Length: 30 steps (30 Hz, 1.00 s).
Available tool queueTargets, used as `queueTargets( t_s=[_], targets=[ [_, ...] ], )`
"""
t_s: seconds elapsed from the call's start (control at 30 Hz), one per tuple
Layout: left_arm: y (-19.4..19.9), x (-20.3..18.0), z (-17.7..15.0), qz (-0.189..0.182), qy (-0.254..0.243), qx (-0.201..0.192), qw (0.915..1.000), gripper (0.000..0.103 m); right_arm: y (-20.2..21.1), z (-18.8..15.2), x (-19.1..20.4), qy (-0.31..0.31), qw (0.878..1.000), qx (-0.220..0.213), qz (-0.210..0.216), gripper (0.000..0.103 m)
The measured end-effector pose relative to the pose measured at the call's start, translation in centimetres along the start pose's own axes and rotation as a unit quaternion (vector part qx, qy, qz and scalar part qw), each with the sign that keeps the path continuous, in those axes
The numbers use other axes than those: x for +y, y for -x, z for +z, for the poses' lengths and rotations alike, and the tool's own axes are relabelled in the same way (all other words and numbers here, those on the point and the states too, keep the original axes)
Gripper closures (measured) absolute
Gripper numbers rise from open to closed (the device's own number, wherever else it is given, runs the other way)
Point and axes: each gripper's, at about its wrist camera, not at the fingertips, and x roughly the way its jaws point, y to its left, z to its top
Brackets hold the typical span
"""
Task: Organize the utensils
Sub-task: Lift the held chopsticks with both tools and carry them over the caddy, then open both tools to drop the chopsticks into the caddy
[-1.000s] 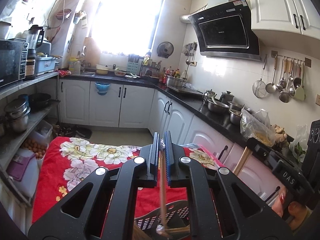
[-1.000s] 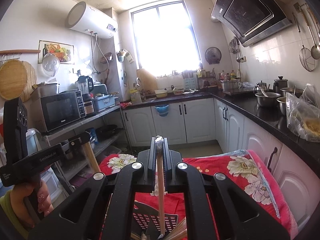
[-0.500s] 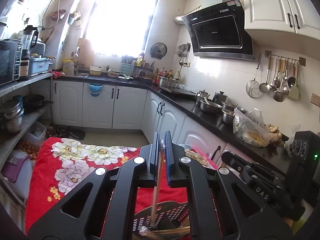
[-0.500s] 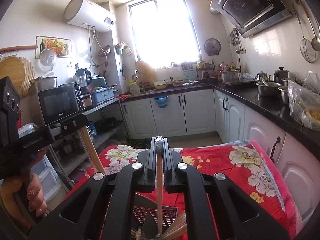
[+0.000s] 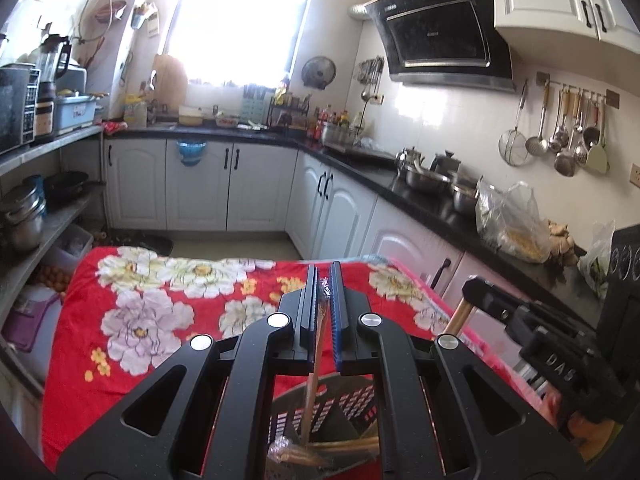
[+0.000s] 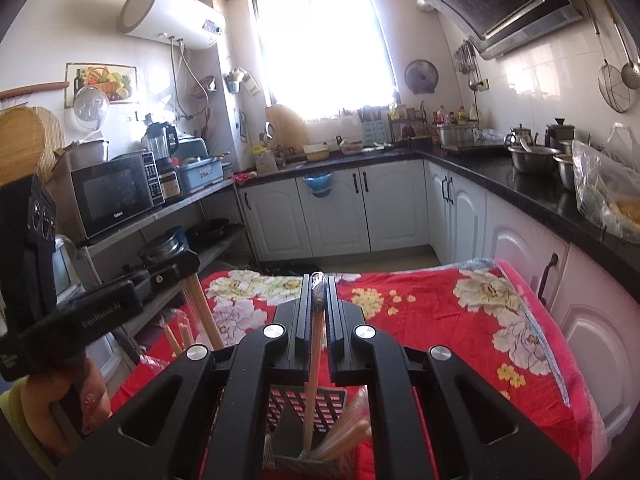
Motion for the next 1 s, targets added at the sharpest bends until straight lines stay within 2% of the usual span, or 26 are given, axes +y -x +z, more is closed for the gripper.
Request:
queueTargets(
  t_s=[0.27,0.6,0.77,0.87,1.0],
  targets=[
    [-0.1,0.0,-2.0,0.000,-0.007,0.030,0.9995,0.100,0.6,-1.1,0.1,-0.003,1.000,0.029,-0.002,0.096],
    [0.8,0.2,-3.2,-0.004,0.003,0.053,0.9986,0.080,1.6,-1.9,0.0,-0.006,0.999,0.050,-0.007,0.096],
    [1.5,0.3,-3.5,-0.011,0.010,0.063,0.9979,0.063,2.0,-2.1,0.1,-0.006,0.998,0.057,-0.010,0.095],
    [2.3,0.3,-3.4,-0.013,0.012,0.063,0.9978,0.048,2.4,-2.2,0.1,-0.006,0.998,0.061,-0.013,0.086],
    [3.2,0.5,-3.5,-0.014,0.018,0.067,0.9975,0.033,2.9,-2.3,0.1,-0.006,0.998,0.062,-0.013,0.081]
  ],
)
